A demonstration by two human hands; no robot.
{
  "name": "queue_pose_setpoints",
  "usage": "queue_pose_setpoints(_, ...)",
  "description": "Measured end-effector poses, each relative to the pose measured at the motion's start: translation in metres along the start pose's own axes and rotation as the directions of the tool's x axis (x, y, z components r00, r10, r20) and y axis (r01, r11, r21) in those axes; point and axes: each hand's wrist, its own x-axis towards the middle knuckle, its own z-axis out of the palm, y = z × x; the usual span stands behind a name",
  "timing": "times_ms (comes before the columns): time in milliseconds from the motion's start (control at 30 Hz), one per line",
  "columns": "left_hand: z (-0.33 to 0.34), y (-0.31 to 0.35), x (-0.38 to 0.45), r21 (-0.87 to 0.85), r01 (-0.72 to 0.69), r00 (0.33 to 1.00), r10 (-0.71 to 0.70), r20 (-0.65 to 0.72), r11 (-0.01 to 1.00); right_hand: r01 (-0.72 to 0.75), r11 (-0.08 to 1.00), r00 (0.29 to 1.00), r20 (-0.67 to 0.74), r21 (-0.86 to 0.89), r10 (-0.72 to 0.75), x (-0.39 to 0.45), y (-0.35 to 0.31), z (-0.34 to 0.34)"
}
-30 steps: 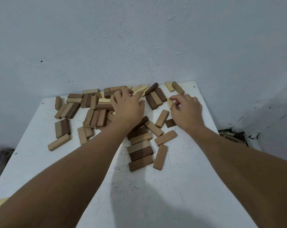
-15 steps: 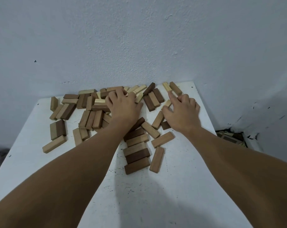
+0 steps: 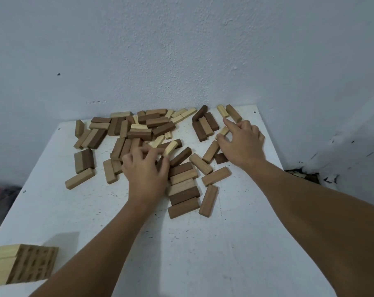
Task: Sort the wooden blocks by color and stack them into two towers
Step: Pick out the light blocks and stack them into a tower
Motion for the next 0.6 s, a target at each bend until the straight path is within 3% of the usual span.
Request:
queue_pose_setpoints(167,0.005,-0.008,-0.002,-0.071,0.009,1.000,-0.011,-0.028,0.997,-0.065,0.995,0.990,0.123,-0.075,0.074,0.004,-0.007,-0.008)
queue_pose_setpoints(267,0.006,-0.005,-0.001,-0.041,0.020,0.999,-0.021,-0.030,0.999,-0.143,0.986,0.959,0.235,-0.089,0.160,0.014,-0.018,-0.017)
queue_pose_setpoints(400,0.005,-0.004,0.000,-0.009,-0.016,1.000,0.016,-0.009,1.000,-0.136,0.983,0.930,0.326,-0.121,0.169,0.023,-0.024,-0.028)
queue_pose_setpoints(500,0.006,-0.004,0.000,-0.004,-0.021,1.000,0.021,-0.011,1.000,-0.096,0.985,0.935,0.327,-0.144,0.139,0.022,-0.024,-0.029)
queue_pose_setpoints(600,0.007,-0.004,-0.001,-0.025,-0.030,0.999,0.029,-0.031,0.999,-0.086,0.996,0.967,0.237,-0.028,0.090,0.013,-0.017,-0.024)
